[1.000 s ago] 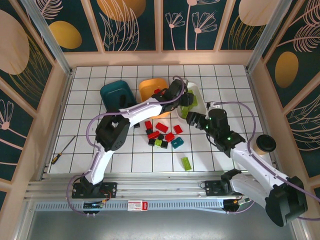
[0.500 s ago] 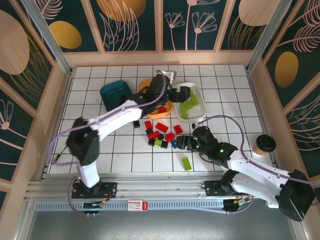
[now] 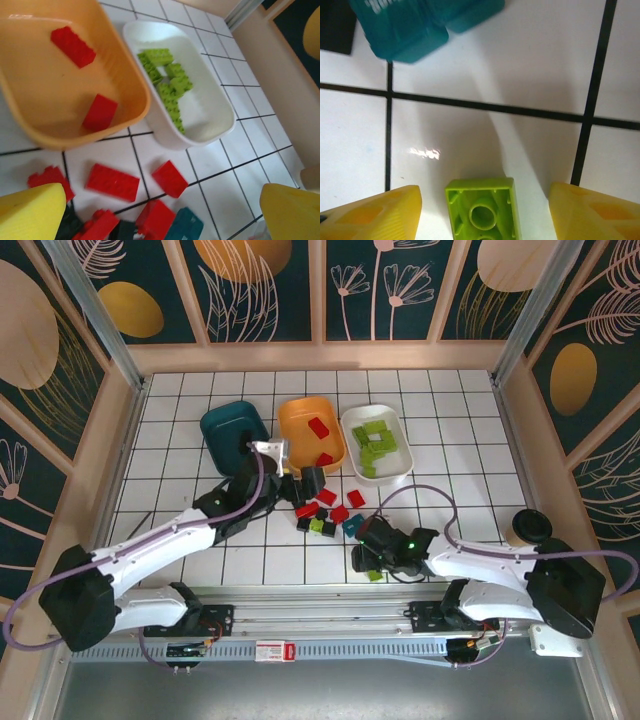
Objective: Sort the legos into containers by color
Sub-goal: Pick up the lego from the bottom-center of the table, then place the lego in the container.
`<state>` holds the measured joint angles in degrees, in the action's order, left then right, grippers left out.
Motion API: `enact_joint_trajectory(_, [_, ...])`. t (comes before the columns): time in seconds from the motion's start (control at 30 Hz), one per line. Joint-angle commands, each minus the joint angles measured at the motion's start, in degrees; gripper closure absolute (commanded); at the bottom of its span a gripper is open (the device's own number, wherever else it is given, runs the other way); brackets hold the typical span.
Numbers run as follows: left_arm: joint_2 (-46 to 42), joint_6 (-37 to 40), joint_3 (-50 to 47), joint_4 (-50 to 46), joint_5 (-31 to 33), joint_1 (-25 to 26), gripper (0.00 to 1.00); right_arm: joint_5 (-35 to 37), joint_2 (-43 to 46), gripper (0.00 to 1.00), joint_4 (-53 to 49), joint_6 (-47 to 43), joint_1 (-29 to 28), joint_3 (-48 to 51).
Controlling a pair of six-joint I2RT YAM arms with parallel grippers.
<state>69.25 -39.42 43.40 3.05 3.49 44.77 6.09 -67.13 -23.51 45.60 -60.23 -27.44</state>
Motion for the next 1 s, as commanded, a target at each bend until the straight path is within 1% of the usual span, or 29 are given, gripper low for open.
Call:
enact_joint_trajectory(0.0, [-4.1, -2.0, -2.4, 1.2, 1.7, 0.0, 0.02, 0.1, -3.4, 0.36, -3.4, 2.5, -2.4, -1.6])
enact_joint_trajectory(0.1, [-5.4, -1.8, -3.4, 0.4, 2.9, 0.0, 0.02, 0.8, -6.7, 0.38, -3.7, 2.3, -4.4, -3.5])
enact_joint_trajectory(0.17, [-5.7, -1.4, -3.5, -0.2, 3.4, 0.0, 0.01, 1.0, -8.3, 0.43, -3.4, 2.0, -4.6, -4.5])
enact_joint_trajectory(0.3, [-6.7, -0.6, -4.0, -1.2, 4.7, 0.0, 0.01, 1.0, -9.1, 0.57, -1.8, 0.8, -4.6, -5.6])
enact_joint_trajectory(0.47, [-8.4, 0.1, -5.0, -2.3, 5.6, 0.0, 0.02, 4.2, -7.5, 0.78, -2.1, -3.0, -3.5, -10.2])
enact_joint_trajectory(0.53, [-9.1, 0.1, -5.7, -2.8, 6.1, 0.0, 0.02, 6.2, -5.7, 0.83, -2.7, -5.6, -1.0, -13.0])
enact_joint_trajectory(0.6, [-10.1, -0.2, -6.3, -3.5, 6.9, 0.0, 0.02, 8.2, -3.0, 0.85, -2.3, -9.3, 3.3, -16.3])
enact_joint_trajectory(0.67, [-11.1, -0.5, -7.1, -3.7, 7.2, 0.0, 0.01, 9.2, -0.5, 0.85, 0.7, -13.5, 8.8, -18.8])
enact_joint_trajectory(0.73, [-12.1, -1.0, -8.0, -3.8, 7.3, 0.0, 0.02, 7.8, 0.0, 0.86, 5.4, -17.1, 15.5, -20.9])
enact_joint_trajectory(0.8, [-12.7, -1.5, -8.9, -3.8, 7.1, 0.0, 0.01, 6.2, -3.0, 0.86, 10.7, -20.1, 21.5, -23.9])
enact_joint_trajectory(0.93, [-13.0, -2.3, -10.1, -4.3, 7.0, 0.0, 0.01, 7.5, -14.0, 0.85, 16.0, -24.2, 28.0, -31.7])
enact_joint_trajectory(0.97, [-13.1, -2.5, -10.6, -4.2, 6.8, 0.0, 0.02, 7.8, -17.5, 0.85, 16.6, -25.0, 28.5, -33.9])
